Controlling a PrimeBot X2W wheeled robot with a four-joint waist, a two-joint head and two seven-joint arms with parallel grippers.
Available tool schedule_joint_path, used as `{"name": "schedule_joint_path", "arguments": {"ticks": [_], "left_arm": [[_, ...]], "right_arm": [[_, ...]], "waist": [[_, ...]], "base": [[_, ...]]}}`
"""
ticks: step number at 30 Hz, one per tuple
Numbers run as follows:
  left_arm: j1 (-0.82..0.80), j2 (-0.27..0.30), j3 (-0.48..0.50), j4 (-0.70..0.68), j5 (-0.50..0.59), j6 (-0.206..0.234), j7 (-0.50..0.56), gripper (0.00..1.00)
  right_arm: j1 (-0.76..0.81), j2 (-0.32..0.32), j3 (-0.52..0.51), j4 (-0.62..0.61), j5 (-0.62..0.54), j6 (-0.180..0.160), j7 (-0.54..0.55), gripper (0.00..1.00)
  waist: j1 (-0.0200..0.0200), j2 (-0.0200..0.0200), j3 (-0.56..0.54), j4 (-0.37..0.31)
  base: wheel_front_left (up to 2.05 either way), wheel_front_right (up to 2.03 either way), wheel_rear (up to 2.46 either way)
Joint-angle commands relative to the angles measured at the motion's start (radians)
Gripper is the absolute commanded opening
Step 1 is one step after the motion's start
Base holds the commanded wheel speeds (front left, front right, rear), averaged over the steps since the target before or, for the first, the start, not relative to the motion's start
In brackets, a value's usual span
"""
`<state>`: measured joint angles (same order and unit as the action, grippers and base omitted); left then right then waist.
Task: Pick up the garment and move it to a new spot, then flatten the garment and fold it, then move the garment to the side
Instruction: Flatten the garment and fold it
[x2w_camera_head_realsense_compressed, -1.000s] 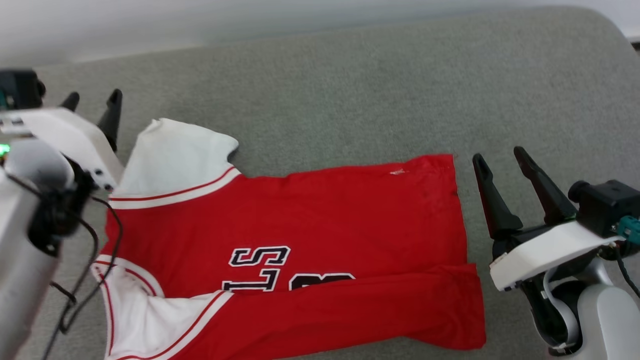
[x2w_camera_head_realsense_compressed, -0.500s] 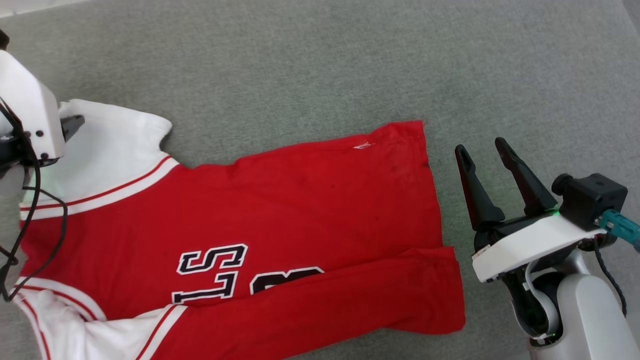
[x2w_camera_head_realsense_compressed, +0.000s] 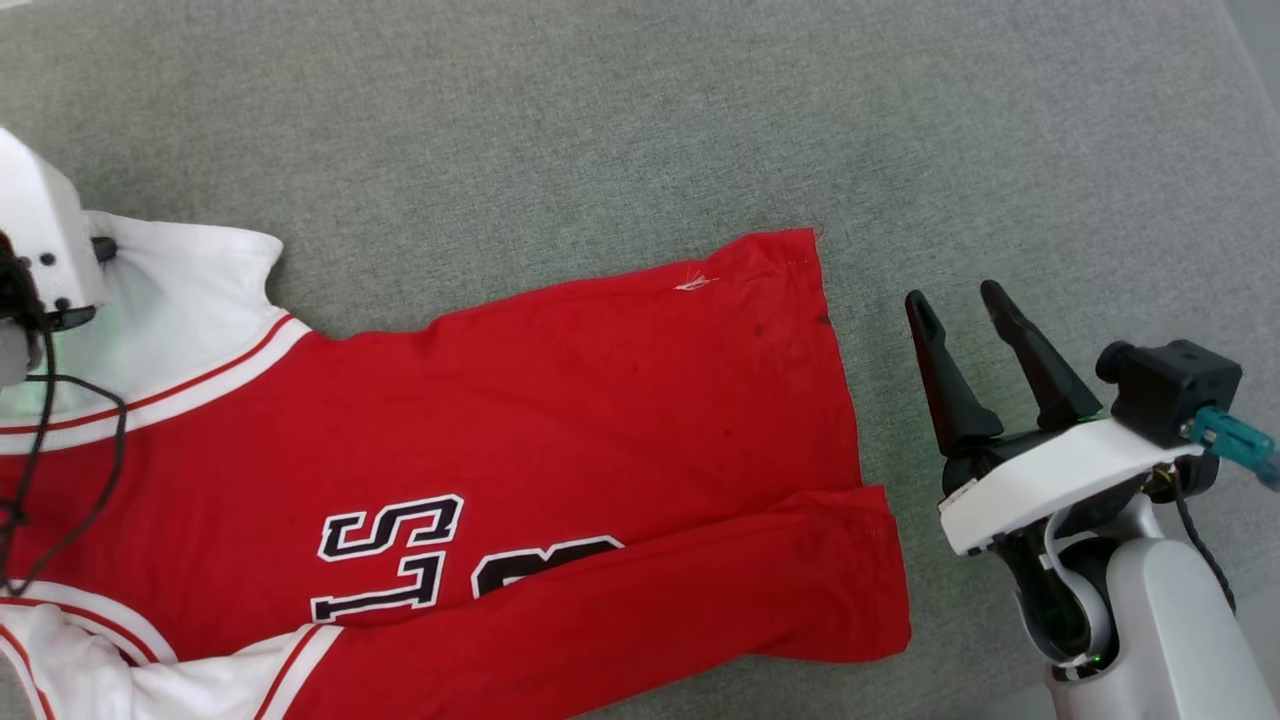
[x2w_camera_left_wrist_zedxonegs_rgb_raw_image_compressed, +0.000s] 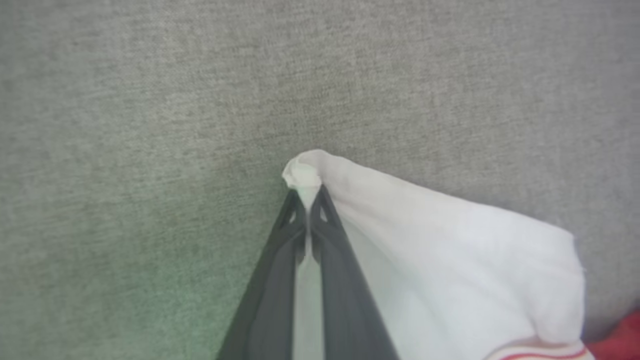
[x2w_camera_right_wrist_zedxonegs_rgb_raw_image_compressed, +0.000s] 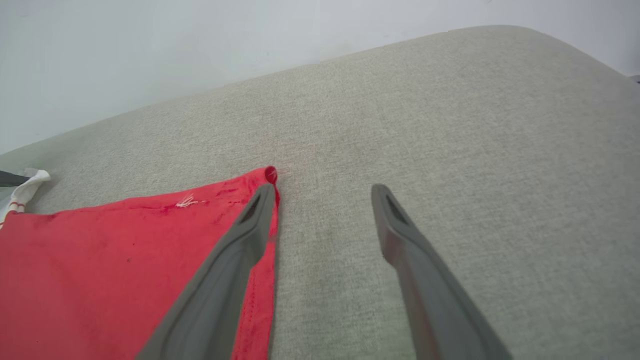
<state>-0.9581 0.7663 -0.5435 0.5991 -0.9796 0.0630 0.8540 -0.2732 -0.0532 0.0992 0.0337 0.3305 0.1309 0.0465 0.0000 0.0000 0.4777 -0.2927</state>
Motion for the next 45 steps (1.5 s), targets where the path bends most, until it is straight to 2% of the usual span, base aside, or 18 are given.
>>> {"name": "schedule_joint_path", "arguments": {"ticks": [1,7,10,11,12,13,16,21,25,30,31,32,33,34,45], "left_arm": [[0.070,-0.043,-0.028,0.034,-0.001,0.001,-0.008,0.00],[0.031,-0.056,-0.010,0.037,0.017,-0.008,-0.095,0.00],[0.005,-0.083,0.011,0.042,0.007,-0.012,-0.149,0.00],[-0.009,-0.099,0.012,0.040,0.011,-0.021,-0.177,0.00],[-0.009,-0.099,0.012,0.040,0.011,-0.021,-0.177,0.00],[-0.019,-0.113,0.006,0.034,0.019,-0.034,-0.198,0.00],[-0.040,-0.135,0.009,0.020,0.015,-0.053,-0.223,0.00],[-0.068,-0.148,-0.006,-0.001,0.034,-0.076,-0.244,0.00],[-0.082,-0.153,-0.011,-0.010,0.039,-0.086,-0.253,0.00],[-0.086,-0.155,-0.019,-0.016,0.044,-0.096,-0.260,0.00],[-0.084,-0.157,-0.020,-0.015,0.043,-0.097,-0.262,0.00],[-0.080,-0.157,-0.022,-0.015,0.043,-0.100,-0.262,0.00],[-0.077,-0.155,-0.023,-0.013,0.043,-0.103,-0.263,0.00],[-0.074,-0.156,-0.023,-0.013,0.043,-0.105,-0.270,0.00],[0.050,-0.143,0.013,-0.039,0.011,-0.114,-0.388,0.00]], "right_arm": [[-0.019,0.004,-0.010,0.005,0.009,0.000,0.013,1.00],[-0.059,-0.010,-0.039,0.049,0.042,0.000,0.107,1.00],[-0.105,-0.037,-0.059,0.121,0.065,0.000,0.200,1.00],[-0.146,-0.056,-0.055,0.172,0.085,0.000,0.272,1.00],[-0.146,-0.056,-0.055,0.172,0.085,0.000,0.272,1.00],[-0.183,-0.079,-0.039,0.220,0.099,0.000,0.344,1.00],[-0.239,-0.110,0.001,0.274,0.120,0.000,0.445,1.00],[-0.337,-0.161,0.062,0.337,0.139,0.000,0.548,1.00],[-0.388,-0.178,0.097,0.391,0.140,0.000,0.593,1.00],[-0.412,-0.172,0.172,0.511,0.159,0.000,0.704,1.00],[-0.411,-0.168,0.181,0.533,0.164,0.000,0.729,0.96],[-0.411,-0.166,0.191,0.548,0.169,0.000,0.749,0.39],[-0.415,-0.164,0.198,0.553,0.174,0.000,0.755,0.09],[-0.423,-0.164,0.201,0.556,0.176,0.000,0.755,0.00],[-0.441,-0.229,0.178,0.445,0.160,0.000,0.689,0.00]], "waist": [[0.0000,0.0000,-0.010,0.008],[0.0000,0.0000,-0.049,0.038],[0.0000,0.0000,-0.074,0.069],[0.0000,0.0000,-0.086,0.092],[0.0000,0.0000,-0.086,0.092],[0.0000,0.0000,-0.091,0.116],[0.0000,0.0000,-0.089,0.151],[0.0000,0.0000,-0.063,0.200],[0.0000,0.0000,-0.048,0.219],[0.0000,0.0000,-0.037,0.236],[0.0000,0.0000,-0.037,0.238],[0.0000,0.0000,-0.038,0.240],[0.0000,0.0000,-0.039,0.242],[0.0000,0.0000,-0.042,0.244],[0.0000,0.0000,-0.154,0.270]], "base": [[0.00,0.00,0.00],[0.00,0.00,0.00],[0.00,0.00,0.00],[0.00,0.00,0.00],[0.00,0.00,0.00],[0.00,0.00,0.00],[0.00,0.00,0.00],[0.00,0.00,0.00],[0.00,0.00,0.00],[0.00,0.00,0.00],[0.00,0.00,0.00],[0.00,0.00,0.00],[0.00,0.00,0.00],[0.00,0.00,0.00],[0.00,0.00,0.00]]}}
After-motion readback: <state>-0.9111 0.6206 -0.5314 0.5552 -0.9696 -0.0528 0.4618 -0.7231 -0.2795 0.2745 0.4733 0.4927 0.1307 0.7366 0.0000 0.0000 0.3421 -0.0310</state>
